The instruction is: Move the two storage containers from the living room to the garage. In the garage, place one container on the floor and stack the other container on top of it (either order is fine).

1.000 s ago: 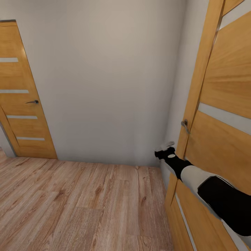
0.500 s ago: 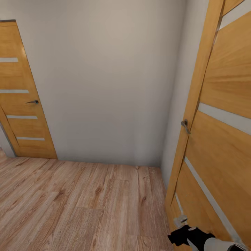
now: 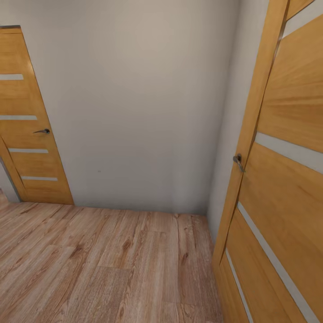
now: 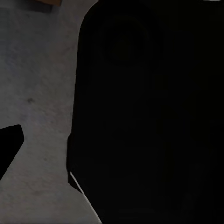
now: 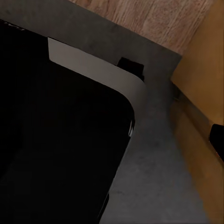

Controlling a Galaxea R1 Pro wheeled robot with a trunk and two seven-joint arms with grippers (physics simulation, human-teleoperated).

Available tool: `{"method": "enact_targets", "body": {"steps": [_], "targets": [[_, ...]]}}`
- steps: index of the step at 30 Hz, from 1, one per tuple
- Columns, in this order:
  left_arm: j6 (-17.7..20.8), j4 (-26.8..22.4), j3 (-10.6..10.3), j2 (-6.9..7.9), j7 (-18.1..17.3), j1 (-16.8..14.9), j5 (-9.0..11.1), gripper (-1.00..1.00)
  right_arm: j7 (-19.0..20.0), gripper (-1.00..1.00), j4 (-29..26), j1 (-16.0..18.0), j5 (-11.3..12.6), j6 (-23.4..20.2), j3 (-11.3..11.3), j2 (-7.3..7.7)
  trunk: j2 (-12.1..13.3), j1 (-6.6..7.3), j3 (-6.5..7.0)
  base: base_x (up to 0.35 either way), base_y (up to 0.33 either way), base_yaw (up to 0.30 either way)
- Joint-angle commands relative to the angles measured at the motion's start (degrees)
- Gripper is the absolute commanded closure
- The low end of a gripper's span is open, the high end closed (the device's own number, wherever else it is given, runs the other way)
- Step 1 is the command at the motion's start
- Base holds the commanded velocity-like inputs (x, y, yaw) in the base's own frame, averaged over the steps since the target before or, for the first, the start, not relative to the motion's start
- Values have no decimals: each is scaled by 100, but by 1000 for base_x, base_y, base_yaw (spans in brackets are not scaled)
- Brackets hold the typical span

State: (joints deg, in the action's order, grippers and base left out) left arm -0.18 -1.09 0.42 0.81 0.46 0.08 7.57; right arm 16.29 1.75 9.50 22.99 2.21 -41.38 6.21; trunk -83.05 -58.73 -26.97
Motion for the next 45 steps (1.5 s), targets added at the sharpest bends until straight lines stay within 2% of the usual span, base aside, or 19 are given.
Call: {"method": "enact_targets", "body": {"steps": [1, 4, 10, 26, 45], "targets": [[-1, -6, 0, 5, 5, 1, 65, -100, 35, -100, 18, -4, 62, 41, -47, -5, -3, 0, -5, 0, 0, 0], [-6, -6, -1, 19, 1, 1, 285, -100, 31, -100, 18, -34, 65, 151, -46, -28, -3, 0, -5, 0, 0, 0], [-9, -6, -6, 32, -10, 1, 512, -100, 2, -100, 18, -44, 64, 268, -46, -49, -3, 0, -5, 0, 0, 0], [-3, -3, -15, 24, -4, 1, 527, -100, -94, -100, 18, -45, 12, 277, -54, -61, -3, 0, -5, 26, 0, 0], [1, -1, -24, 16, -10, 1, 520, -100, -106, -100, 18, -45, 13, 297, -54, -59, -3, 0, -5, 308, 0, 0]]}}
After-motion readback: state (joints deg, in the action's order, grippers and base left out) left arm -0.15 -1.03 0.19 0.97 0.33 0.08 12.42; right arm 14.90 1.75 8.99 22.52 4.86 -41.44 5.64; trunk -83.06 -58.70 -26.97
